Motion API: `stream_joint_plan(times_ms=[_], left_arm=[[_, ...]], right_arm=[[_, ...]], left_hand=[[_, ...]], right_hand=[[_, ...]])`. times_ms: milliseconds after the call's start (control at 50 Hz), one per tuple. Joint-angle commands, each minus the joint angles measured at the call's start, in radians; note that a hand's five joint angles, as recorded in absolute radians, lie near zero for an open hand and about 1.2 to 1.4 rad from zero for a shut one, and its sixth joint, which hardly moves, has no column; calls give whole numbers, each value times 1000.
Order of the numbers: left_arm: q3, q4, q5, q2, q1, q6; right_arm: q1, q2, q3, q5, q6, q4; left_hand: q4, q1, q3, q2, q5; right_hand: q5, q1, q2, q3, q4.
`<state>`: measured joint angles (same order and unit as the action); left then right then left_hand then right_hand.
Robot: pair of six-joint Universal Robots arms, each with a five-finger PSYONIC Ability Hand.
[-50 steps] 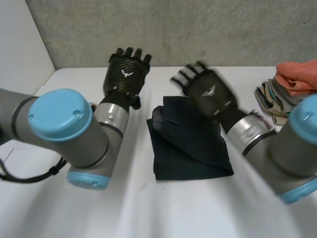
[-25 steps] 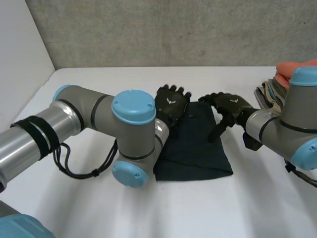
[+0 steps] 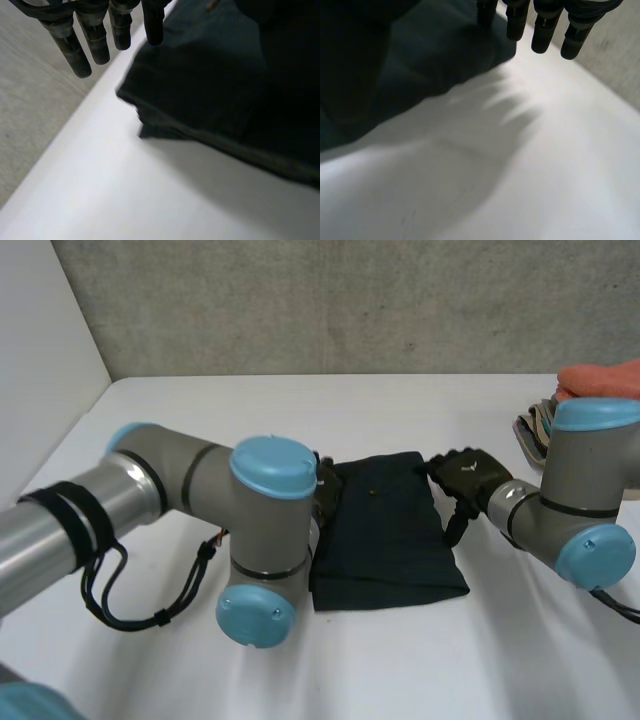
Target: Fold the laundry.
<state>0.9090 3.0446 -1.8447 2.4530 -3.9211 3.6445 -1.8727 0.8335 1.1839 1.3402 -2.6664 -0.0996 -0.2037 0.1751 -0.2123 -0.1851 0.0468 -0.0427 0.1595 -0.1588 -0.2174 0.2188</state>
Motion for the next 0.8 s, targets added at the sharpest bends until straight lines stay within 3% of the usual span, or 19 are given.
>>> stream_joint_plan(times_ms=[20,240,400,720,800], left_arm=[[50,20,36,-150,-1,-56],[270,80,266,-445,-53,-202],[425,114,443,-539,-116,-282],[456,128,466,-537,-121,-293],[456,128,466,-537,-119,-293]], right_arm=[[-33,160,74,1,-10,87],[-48,473,481,-15,2,270],[-117,470,762,-45,0,506],[-168,228,724,-30,6,747],[-168,191,691,-3,6,778]], left_hand=[[28,0,37,10,-46],[28,0,37,10,-46],[20,9,28,1,-37],[17,12,25,-2,-34],[17,12,25,-2,-34]], right_hand=[[43,15,-16,43,-44],[43,15,-16,43,-44],[43,15,-16,43,-44],[39,19,-20,39,-40],[-61,119,-120,-61,60]])
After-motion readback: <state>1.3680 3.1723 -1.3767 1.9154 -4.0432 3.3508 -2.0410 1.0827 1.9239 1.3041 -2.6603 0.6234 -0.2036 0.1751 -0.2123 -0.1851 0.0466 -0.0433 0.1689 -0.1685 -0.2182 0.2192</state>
